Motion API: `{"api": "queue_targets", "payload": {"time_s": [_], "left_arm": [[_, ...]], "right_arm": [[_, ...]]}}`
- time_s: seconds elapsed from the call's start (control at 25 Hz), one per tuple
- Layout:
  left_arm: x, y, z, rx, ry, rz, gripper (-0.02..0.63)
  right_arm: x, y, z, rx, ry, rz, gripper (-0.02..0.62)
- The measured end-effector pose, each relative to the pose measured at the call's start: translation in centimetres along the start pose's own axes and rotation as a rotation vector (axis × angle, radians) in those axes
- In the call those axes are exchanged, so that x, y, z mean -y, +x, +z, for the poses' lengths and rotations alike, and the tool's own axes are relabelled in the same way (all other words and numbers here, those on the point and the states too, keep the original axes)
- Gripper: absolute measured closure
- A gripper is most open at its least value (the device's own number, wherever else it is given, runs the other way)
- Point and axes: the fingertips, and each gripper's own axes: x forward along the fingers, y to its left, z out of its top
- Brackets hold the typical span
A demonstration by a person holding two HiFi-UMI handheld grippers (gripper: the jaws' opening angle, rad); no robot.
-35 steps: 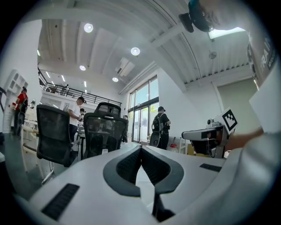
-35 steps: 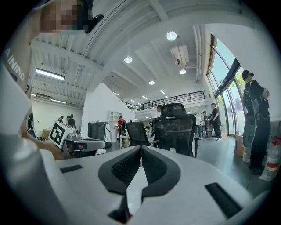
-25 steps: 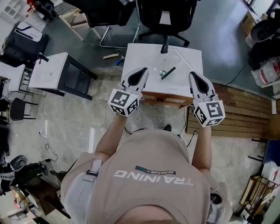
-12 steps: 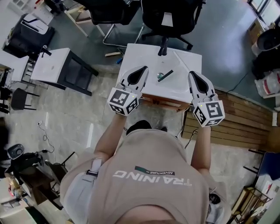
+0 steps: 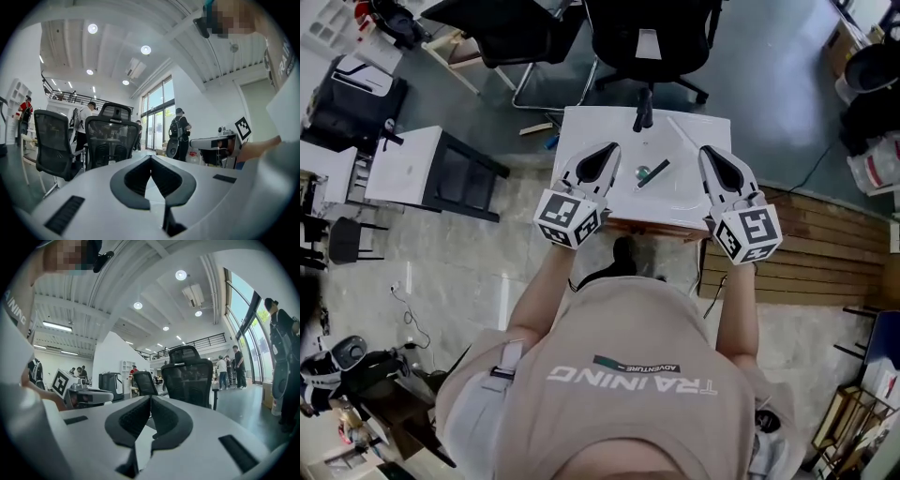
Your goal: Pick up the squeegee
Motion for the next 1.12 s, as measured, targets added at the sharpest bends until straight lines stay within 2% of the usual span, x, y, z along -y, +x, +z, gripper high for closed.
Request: {"api": "queue_targets", "payload": {"time_s": [0.2,0.64,0.88,1.12], "left_arm": [[-2.8,3.0,1.0,0.017,0.019,-0.048,0.594],[-7.2,6.0,0.4,-0.002,0.035,-0.159,0.594],[-9.4,6.9,0.0,0.011,0.006,-0.166,0.594],[-8.9,8.0,-1.5,-0.008,-0.029,-0.186,0.594]], "right_arm": [[1.3,3.6,2.0,0.01,-0.037,-0.033,0.56],[2.2,8.7,1.7,0.001,-0.038,-0.121,0.56],[2.6,10.8,1.6,-0.027,-0.064,-0.132,0.56],[3.2,11.2,1.2,-0.041,-0.065,-0.135,0.56]]}}
